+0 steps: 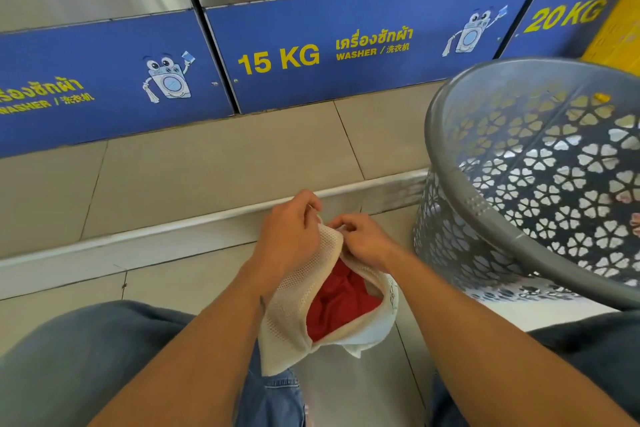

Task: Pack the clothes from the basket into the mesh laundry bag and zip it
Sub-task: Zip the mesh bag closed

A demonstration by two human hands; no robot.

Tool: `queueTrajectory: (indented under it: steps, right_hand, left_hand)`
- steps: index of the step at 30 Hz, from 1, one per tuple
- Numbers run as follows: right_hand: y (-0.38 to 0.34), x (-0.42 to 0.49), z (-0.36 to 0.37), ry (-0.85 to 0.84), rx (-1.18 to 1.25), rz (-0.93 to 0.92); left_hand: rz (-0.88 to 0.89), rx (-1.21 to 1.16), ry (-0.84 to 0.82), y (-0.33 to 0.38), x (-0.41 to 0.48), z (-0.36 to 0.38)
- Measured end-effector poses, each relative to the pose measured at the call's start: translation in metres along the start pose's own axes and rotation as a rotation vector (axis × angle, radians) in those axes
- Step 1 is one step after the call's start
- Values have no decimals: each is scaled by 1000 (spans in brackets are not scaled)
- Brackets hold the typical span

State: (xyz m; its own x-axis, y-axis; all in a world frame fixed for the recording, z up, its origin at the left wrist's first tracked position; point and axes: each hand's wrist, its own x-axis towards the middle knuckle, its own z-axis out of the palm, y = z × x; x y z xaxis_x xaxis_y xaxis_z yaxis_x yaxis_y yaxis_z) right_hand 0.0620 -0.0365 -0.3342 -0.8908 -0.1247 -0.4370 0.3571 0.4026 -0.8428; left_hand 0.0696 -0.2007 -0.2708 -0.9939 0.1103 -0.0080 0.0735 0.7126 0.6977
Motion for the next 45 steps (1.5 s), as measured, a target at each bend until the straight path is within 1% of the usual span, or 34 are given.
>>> queueTrajectory:
  steps: [3,5,7,9,12,15,18,20,23,29,31,35,39,45]
  right_hand:
    - [0,-8,3,57,-31,-2]
    - [-1,-15,6,98,-20,-6]
    - [-1,-23,9,137,57,-14]
    - [-4,-34,12,161,155,-11]
    - [-3,-47,15,218,146,-27]
    - [-1,-55,12,240,131,-24]
    - [-1,-60,8,264,104,-17]
    - [-1,-64,8,266,91,-18]
    - [-2,-66,9,254,91,-1]
    - [-4,-67,15,246,13,-9]
    - [-5,-69,16,263,-17,-4]
    - [-7,-69,11,291,-26,1]
    - [-10,-70,10,235,-32,10]
    - [-6,-77,0,170,-47,56]
  left_hand:
    - [-19,29,24,1,-3,-2]
    - [-40,115,14,0,-4,-1]
    - [-53,233,-36,-2,-5,0]
    - [-20,365,-91,-4,-6,1]
    - [81,491,-170,-7,-11,8]
    - [132,468,-274,-5,-14,13]
    - [107,365,-401,-1,-18,13]
    - [94,379,-443,2,-20,14]
    - [115,449,-406,2,-21,17]
    - [156,472,-325,-8,-19,17]
    - [146,475,-272,-10,-15,15]
    - [30,466,-119,-22,-6,7]
    - [-101,448,-51,-33,-1,-2]
    - [-320,354,78,-52,0,-14]
